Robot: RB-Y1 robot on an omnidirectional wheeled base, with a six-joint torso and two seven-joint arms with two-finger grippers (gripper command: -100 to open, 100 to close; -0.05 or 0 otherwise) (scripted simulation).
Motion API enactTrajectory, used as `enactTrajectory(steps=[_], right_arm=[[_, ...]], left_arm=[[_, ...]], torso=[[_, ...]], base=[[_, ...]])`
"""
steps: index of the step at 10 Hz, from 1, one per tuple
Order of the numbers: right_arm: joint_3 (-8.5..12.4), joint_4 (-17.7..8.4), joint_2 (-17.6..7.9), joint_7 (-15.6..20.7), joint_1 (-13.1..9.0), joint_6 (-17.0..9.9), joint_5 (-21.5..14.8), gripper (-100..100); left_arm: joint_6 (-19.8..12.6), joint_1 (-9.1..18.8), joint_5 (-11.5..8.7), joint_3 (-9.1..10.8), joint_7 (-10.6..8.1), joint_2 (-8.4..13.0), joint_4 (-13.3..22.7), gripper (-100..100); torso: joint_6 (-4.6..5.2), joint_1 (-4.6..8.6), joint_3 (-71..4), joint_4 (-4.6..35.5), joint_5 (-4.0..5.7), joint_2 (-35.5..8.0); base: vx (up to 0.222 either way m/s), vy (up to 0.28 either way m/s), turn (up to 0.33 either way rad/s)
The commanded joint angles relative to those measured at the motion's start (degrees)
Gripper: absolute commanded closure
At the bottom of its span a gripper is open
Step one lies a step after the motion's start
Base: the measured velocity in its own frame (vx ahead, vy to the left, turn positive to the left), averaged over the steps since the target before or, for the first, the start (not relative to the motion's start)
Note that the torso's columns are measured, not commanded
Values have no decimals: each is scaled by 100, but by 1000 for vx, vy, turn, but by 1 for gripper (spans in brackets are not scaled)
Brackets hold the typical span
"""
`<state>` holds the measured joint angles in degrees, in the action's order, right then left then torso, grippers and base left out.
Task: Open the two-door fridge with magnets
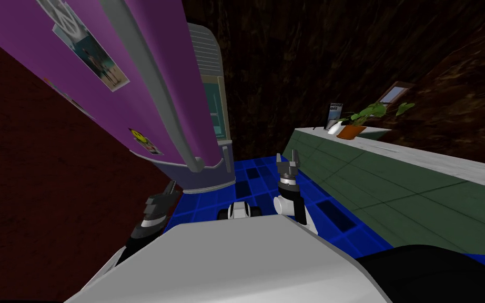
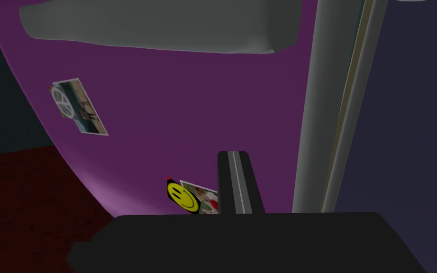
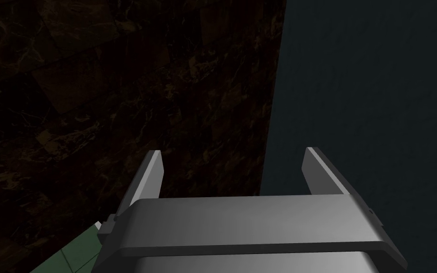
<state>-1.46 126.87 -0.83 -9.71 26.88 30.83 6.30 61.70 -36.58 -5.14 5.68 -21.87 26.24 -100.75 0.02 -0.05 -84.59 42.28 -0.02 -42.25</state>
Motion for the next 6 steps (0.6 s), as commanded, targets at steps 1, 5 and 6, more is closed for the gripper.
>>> enactTrajectory(steps=[1, 5, 6], right_arm=[[0, 0, 0, 0, 0, 0, 0, 0], [-1, 0, 0, 0, -1, 0, 0, 0], [0, 0, 0, 0, 1, 0, 0, 0]], left_arm=[[422, 9, 8, 0, -102, 34, 85, 100], [1121, -302, -5, 182, -730, 579, 549, 100], [1281, -302, -5, 182, -858, 598, 549, 100]], torso=[[1, 10, 0, 0, 3, -1], [1, 8, 2, 1, 3, -3], [-9, 0, 1, 0, 3, -3]], base=[[4, 6, -14], [7, 31, 136], [9, 36, 125]])
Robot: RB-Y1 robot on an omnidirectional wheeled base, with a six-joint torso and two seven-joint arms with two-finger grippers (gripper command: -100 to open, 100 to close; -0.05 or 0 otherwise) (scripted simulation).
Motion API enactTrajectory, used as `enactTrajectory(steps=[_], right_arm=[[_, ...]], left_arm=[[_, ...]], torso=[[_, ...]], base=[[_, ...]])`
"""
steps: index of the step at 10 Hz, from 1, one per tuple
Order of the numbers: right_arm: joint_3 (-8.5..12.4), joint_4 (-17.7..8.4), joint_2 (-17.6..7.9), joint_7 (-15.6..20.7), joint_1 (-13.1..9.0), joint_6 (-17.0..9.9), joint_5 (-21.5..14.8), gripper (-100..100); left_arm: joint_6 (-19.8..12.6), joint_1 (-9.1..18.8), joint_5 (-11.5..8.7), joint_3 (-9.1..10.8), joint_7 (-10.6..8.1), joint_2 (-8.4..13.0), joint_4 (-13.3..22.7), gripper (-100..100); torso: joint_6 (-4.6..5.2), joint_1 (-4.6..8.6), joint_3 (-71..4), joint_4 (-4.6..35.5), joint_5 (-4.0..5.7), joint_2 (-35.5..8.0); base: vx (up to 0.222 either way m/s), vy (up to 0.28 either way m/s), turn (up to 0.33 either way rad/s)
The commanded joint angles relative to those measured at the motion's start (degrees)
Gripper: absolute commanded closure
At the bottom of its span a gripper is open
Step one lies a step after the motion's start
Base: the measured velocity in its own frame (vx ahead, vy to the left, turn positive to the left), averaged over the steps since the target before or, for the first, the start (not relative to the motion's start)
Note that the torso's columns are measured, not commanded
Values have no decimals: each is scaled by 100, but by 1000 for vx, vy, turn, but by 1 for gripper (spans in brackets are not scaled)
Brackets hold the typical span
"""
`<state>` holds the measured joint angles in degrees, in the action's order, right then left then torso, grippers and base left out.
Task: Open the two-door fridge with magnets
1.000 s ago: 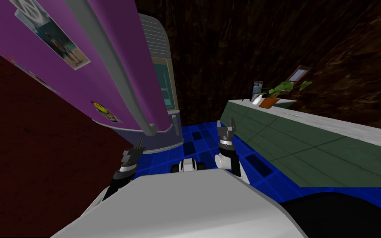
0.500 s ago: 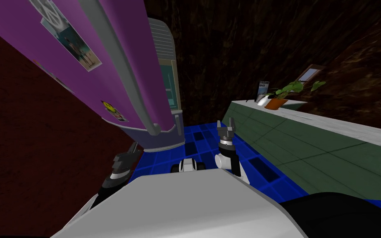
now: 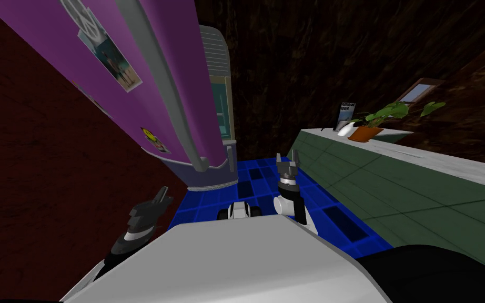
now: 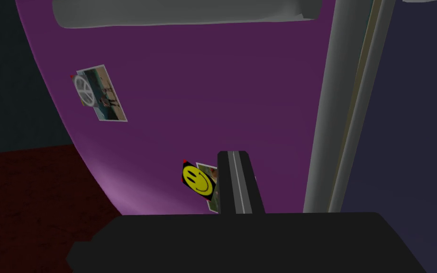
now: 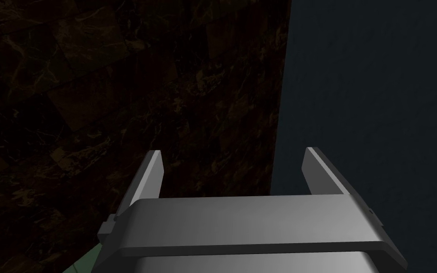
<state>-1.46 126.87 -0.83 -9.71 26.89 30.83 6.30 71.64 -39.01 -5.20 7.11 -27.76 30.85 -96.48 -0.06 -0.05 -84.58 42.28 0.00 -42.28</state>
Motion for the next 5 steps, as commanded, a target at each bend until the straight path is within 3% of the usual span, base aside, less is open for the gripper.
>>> enactTrajectory(steps=[1, 2, 3, 5], right_arm=[[-1, 0, 0, 0, -1, 0, 0, 0], [-1, 0, 0, 0, -2, 0, 0, 0], [-1, 0, 0, 0, -1, 0, 0, 0], [-1, 0, 0, 0, -1, 0, 0, 0]], left_arm=[[452, -59, 1, 39, -269, 136, 122, 100], [557, -59, 1, 39, -269, 136, 122, 100], [762, -214, -6, 129, -559, 418, 354, 100], [1080, -214, -6, 129, -647, 418, 354, 100]], torso=[[10, 4, 1, 1, -2, 0], [11, 11, 2, 1, 0, -1], [7, 14, 2, 1, 2, -2], [8, -1, 1, 0, -3, 0]], base=[[1, 18, -41], [0, 6, -23], [10, 33, 202], [6, 26, 71]])
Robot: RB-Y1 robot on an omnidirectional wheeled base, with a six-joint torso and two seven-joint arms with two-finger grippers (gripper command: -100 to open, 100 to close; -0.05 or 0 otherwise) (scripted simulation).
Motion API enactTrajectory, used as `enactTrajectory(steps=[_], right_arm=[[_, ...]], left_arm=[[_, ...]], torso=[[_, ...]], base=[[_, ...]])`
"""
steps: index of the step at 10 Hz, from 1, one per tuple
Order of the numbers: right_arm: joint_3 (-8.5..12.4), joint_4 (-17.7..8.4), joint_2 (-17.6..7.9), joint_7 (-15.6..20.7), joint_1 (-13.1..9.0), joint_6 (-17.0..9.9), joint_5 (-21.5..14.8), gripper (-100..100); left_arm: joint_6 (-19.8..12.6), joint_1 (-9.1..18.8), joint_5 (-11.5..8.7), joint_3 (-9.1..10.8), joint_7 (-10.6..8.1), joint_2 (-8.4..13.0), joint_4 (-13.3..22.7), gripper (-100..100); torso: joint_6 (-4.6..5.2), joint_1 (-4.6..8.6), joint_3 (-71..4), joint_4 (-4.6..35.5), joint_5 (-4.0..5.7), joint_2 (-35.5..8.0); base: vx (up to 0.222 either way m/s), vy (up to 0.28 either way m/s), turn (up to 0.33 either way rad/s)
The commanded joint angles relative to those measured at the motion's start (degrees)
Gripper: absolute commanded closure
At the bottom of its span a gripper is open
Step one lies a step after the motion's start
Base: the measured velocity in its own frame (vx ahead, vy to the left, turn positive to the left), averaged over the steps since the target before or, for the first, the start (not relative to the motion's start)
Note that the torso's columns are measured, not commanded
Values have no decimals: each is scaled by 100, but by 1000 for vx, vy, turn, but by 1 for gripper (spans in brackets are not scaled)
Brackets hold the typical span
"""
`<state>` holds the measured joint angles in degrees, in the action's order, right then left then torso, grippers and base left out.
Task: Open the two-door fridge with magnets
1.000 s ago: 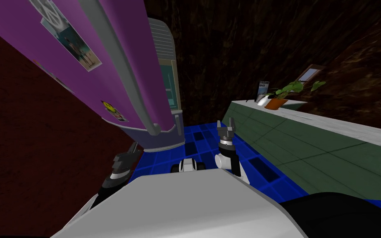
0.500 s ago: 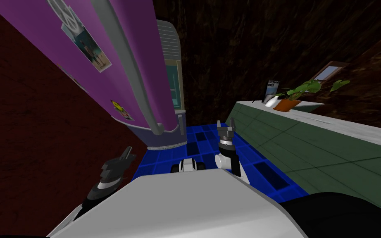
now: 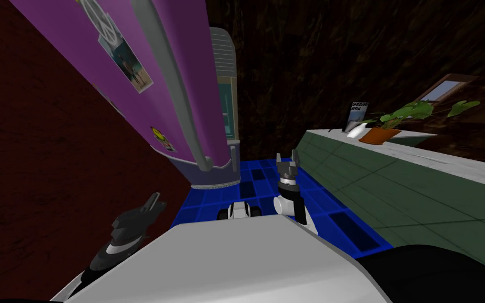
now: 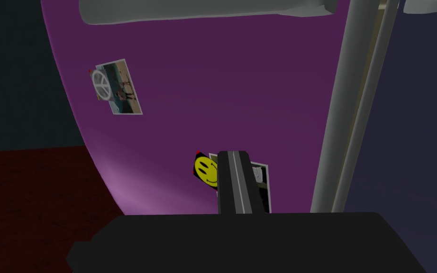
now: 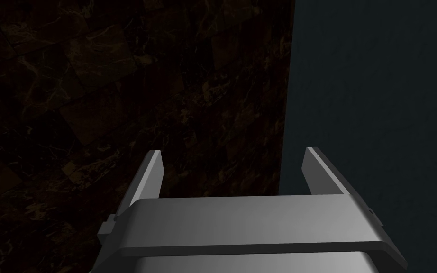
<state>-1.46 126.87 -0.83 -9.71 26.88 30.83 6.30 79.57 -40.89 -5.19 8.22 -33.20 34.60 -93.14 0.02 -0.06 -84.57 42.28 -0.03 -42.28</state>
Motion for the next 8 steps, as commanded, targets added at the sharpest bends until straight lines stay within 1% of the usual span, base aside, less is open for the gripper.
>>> enactTrajectory(steps=[1, 2, 3, 4, 5, 6, 7, 8], right_arm=[[0, 0, 0, 0, -1, 0, 0, 0], [-1, 0, 0, 0, -1, 0, 0, 0], [0, 0, 0, 0, 1, 0, 0, 0], [0, 0, 0, 0, 0, 0, 0, 0], [0, 0, 0, 0, -1, 0, 0, 0], [-1, 0, 0, 0, -1, 0, 0, 0], [0, 0, 0, 0, 0, 0, 0, 0], [0, 0, 0, 0, 0, 0, 0, 0]], left_arm=[[328, -26, -6, 19, -103, 43, 21, 100], [563, -181, -13, 110, -400, 325, 252, 100], [696, -181, -13, 110, -481, 325, 252, 100], [852, -181, -13, 110, -481, 325, 252, 100], [893, -181, -13, 110, -481, 325, 252, 100], [1109, -336, -19, 201, -756, 602, 484, 100], [1285, -336, -19, 201, -859, 606, 484, 100], [1430, -336, -19, 201, -859, 606, 484, 100]], torso=[[2, 9, 0, 0, 3, -1], [-1, 14, 1, 0, 5, -2], [-8, 2, 0, 0, 3, -1], [0, 0, 0, 0, 0, 1], [1, 8, 1, 0, 2, -1], [-1, 13, 1, 1, 5, -2], [-3, 2, 0, 0, 3, 0], [-1, 1, -1, 0, 1, 1]], base=[[1, 5, -30], [10, 29, 198], [13, 36, 128], [5, 20, -4], [0, 7, -15], [11, 29, 330], [12, 39, -12], [4, 21, -11]])
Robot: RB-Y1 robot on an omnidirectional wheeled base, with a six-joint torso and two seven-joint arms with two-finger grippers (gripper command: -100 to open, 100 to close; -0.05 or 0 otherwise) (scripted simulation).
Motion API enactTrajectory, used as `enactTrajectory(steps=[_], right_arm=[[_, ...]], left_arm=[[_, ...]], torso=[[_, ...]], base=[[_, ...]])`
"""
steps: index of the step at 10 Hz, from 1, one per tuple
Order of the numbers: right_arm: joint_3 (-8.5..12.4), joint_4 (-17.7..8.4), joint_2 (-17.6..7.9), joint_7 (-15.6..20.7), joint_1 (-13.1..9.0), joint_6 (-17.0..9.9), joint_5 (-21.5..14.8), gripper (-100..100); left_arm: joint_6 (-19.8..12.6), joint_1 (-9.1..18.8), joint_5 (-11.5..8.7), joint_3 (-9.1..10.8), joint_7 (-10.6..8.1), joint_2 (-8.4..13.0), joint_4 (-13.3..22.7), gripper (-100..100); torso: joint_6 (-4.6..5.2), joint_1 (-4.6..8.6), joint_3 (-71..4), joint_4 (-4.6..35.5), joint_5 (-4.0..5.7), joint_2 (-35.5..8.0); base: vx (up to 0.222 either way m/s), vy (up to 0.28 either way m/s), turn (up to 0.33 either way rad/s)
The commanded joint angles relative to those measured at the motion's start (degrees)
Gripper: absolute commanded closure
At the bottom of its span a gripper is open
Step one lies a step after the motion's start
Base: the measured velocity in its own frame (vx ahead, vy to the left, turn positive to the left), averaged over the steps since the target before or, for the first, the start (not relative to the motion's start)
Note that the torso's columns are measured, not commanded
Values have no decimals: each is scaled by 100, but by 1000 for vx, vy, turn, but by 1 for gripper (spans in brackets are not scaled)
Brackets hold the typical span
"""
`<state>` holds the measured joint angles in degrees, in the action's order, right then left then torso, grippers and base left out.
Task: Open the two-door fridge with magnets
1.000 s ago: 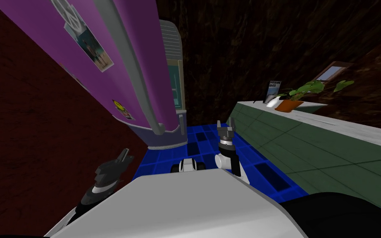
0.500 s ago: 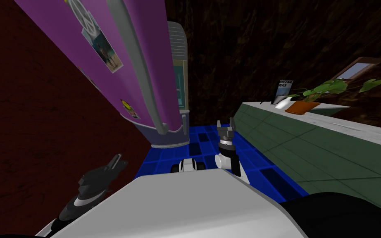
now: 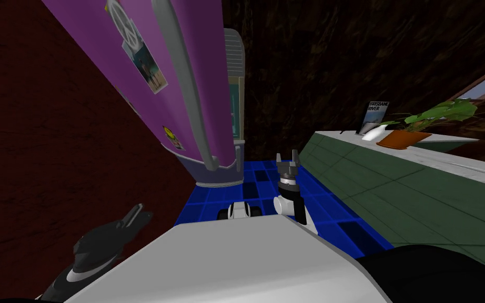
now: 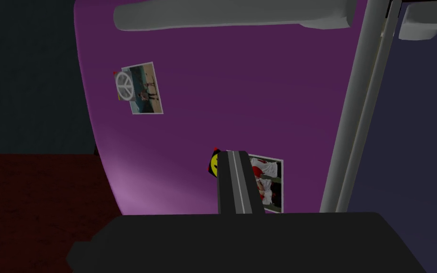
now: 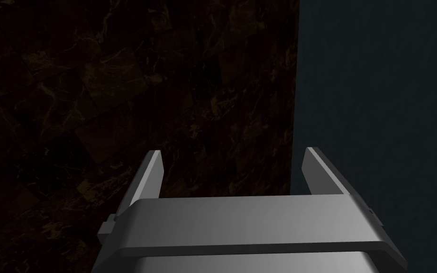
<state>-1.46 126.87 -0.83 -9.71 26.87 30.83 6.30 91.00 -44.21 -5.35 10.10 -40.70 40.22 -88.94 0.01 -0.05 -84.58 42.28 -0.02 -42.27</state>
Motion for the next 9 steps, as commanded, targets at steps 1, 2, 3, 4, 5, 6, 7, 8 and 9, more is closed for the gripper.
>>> enactTrajectory(steps=[1, 2, 3, 4, 5, 6, 7, 8, 9], right_arm=[[0, 0, 0, 0, 0, 0, 0, 0], [1, 0, 0, 0, 1, 0, 0, 0], [0, 0, 0, 0, 0, 0, 0, 0], [0, 0, 0, 0, 0, 0, 0, 0], [0, 0, 0, 0, 0, 0, 0, 0], [0, 0, 0, 0, 0, 0, 0, 0], [-1, 0, 1, 0, 0, 0, 0, 0], [-1, 0, 1, 0, 0, 0, 0, 0], [-1, 0, 1, 0, 0, 0, 0, 0]], left_arm=[[443, -160, -10, 103, -371, 323, 296, 100], [582, -160, -10, 103, -487, 326, 296, 100], [720, -160, -10, 103, -487, 326, 296, 100], [864, -160, -10, 103, -487, 326, 296, 100], [744, -120, 0, 86, -480, 321, 320, 100], [539, -99, -3, 86, -466, 305, 354, -100], [387, -81, -5, 86, -449, 289, 377, -100], [214, -59, -8, 87, -429, 270, 405, -100], [67, -34, -12, 88, -406, 248, 436, -100]], torso=[[-1, 7, 2, 0, 1, -2], [-8, 3, 2, 1, 3, -4], [2, 5, 2, 1, 1, -3], [3, 11, 2, 0, 2, -1], [0, 13, 1, 0, 4, -2], [-1, 11, 2, 1, 4, -3], [-1, 11, 1, 0, 3, -2], [-1, 12, 0, 0, 4, 0], [0, 11, -1, -1, 3, 2]], base=[[8, 34, 216], [10, 35, 129], [7, 18, -17], [4, 5, -25], [0, 0, 0], [5, -10, 0], [10, -25, 1], [17, -38, 2], [23, -43, 1]])
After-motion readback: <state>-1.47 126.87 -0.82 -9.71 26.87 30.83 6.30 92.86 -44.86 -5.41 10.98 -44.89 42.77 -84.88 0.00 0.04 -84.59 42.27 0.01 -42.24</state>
